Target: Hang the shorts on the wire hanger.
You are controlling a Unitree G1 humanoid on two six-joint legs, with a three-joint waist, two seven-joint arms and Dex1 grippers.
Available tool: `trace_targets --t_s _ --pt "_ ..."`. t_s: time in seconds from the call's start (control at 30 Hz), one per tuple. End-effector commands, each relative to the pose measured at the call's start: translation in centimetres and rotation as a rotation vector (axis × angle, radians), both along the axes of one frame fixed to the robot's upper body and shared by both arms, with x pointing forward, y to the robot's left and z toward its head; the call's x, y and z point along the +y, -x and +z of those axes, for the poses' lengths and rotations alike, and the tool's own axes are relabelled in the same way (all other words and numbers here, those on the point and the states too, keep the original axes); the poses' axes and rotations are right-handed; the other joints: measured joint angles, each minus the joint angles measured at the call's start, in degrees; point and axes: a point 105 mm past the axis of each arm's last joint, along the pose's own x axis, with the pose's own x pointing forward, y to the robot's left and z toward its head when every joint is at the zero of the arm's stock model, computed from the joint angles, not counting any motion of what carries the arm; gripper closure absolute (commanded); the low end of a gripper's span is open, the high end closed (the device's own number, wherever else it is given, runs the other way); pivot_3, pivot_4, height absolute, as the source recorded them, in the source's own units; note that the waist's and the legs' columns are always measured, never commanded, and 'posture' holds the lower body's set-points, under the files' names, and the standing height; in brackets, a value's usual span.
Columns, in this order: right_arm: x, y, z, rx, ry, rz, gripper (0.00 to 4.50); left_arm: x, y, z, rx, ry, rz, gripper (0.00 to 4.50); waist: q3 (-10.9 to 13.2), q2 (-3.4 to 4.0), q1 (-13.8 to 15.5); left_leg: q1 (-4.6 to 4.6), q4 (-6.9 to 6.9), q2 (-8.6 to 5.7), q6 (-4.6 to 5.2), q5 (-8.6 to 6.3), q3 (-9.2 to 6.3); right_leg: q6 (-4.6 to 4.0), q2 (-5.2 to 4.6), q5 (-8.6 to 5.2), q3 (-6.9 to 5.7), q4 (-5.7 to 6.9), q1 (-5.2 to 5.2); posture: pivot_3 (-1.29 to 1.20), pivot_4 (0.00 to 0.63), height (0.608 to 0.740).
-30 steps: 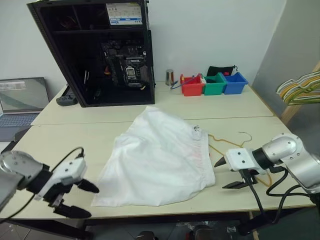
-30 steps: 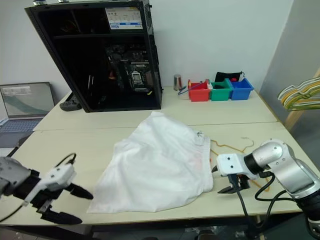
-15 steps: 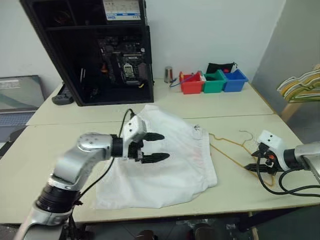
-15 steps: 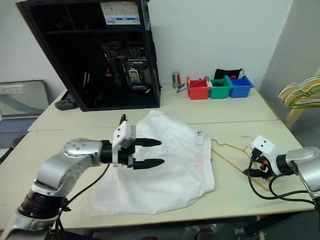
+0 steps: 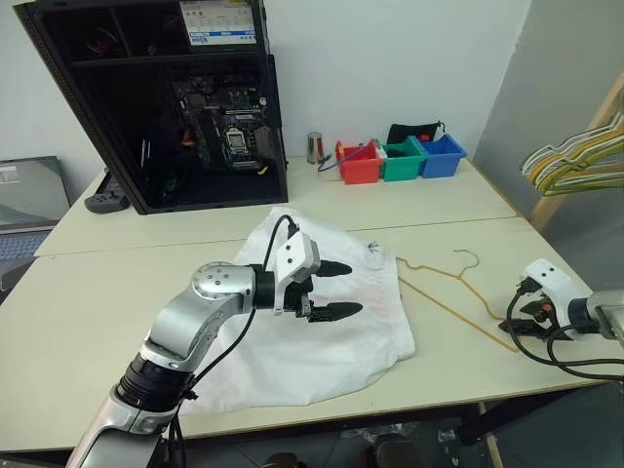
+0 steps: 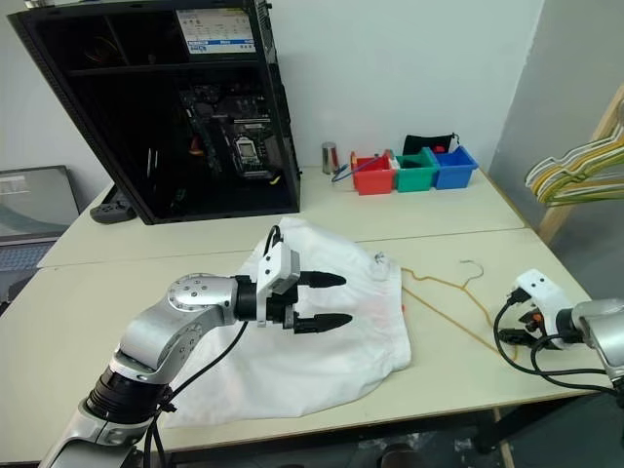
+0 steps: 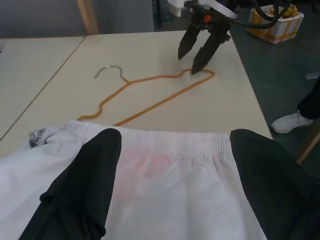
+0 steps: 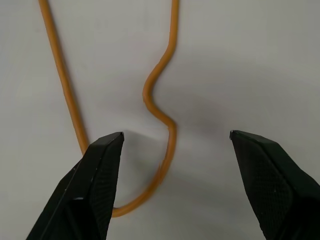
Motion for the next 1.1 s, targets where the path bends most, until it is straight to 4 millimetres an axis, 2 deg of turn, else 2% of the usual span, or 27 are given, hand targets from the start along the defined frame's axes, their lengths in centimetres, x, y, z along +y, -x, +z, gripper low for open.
trace_targets --t_s 0.03,0.17,0.3,0.5,0.53,0.6,0.73,0.87,1.07,1.1 --pt "0.0 -0.8 0.1 -0.025 0.028 0.008 0.9 0.0 -0.4 1.0 -0.052 0.009 0.008 0.76 0.0 -0.02 -0.4 0.01 0.01 0.0 0.0 0.0 -0.01 0.01 0.0 0.0 0.0 0.0 0.02 -0.19 0.0 0.74" --pt "0.1 -1.0 -0.4 -0.016 0.021 0.007 0.9 -0.1 -0.4 1.0 -0.053 0.013 0.013 0.76 -0.1 -0.11 -0.8 0.04 0.04 0.0 0.01 0.01 -0.01 0.07 0.0 0.04 0.02 -0.02 0.07 -0.18 0.0 0.74" --pt "-0.2 -1.3 -1.3 -0.007 0.023 0.007 1.61 0.0 -0.5 0.9 -0.057 0.012 0.028 0.74 -0.2 -0.23 -0.8 0.12 0.06 0.0 0.08 0.05 -0.01 0.11 0.0 0.12 0.01 -0.03 0.16 -0.17 0.0 0.74" --pt "0.6 -1.5 -1.5 0.001 0.011 0.049 3.0 0.3 -0.8 1.0 -0.07 0.005 0.047 0.74 -0.4 -0.45 -0.7 0.27 0.05 0.0 0.16 0.1 -0.03 0.17 0.0 0.18 0.0 -0.06 0.31 -0.16 0.0 0.74" --pt "0.4 -1.4 -1.7 0.005 0.009 0.035 3.36 0.3 -0.9 1.0 -0.071 0.005 0.047 0.74 -0.5 -0.46 -0.7 0.27 0.05 0.0 0.16 0.09 -0.03 0.17 0.0 0.18 0.0 -0.06 0.31 -0.16 0.0 0.74" --pt "0.0 -1.3 -1.9 0.011 0.003 0.001 3.53 0.3 -0.9 1.1 -0.072 0.005 0.048 0.74 -0.6 -0.51 -0.7 0.26 0.05 0.0 0.16 0.09 -0.03 0.17 -0.01 0.18 0.01 -0.1 0.31 -0.16 0.0 0.74" --pt "-0.8 -0.6 -1.9 0.031 -0.055 -0.086 4.35 0.6 -0.9 0.9 -0.071 -0.002 0.051 0.74 -0.8 -0.62 -0.6 0.26 0.04 0.0 0.16 0.09 -0.04 0.17 -0.01 0.18 0.0 -0.11 0.32 -0.16 0.0 0.74" --pt "-2.4 0.6 -1.6 0.04 -0.041 -0.15 4.44 0.5 -1.1 0.9 -0.072 -0.001 0.048 0.74 -0.9 -0.52 0.1 0.24 0.05 -0.09 0.16 0.09 -0.13 0.17 -0.03 0.19 -0.01 -0.17 0.38 -0.19 0.001 0.74" --pt "-4.0 0.3 1.5 -0.074 -0.01 -0.224 4.44 0.5 -1.7 1.1 -0.081 0.006 0.052 0.74 -1.0 -0.27 1.0 0.09 0.06 -0.16 0.16 0.09 -0.11 0.19 -0.07 0.19 -0.01 -0.27 0.33 -0.21 0.0 0.74" --pt "-4.6 0.0 2.3 -0.115 0.04 -0.221 4.44 0.5 -1.9 1.2 -0.083 0.009 0.058 0.74 -1.0 -0.23 0.9 0.04 0.06 -0.16 0.16 0.09 -0.1 0.2 -0.07 0.2 0.0 -0.27 0.27 -0.22 0.0 0.74"
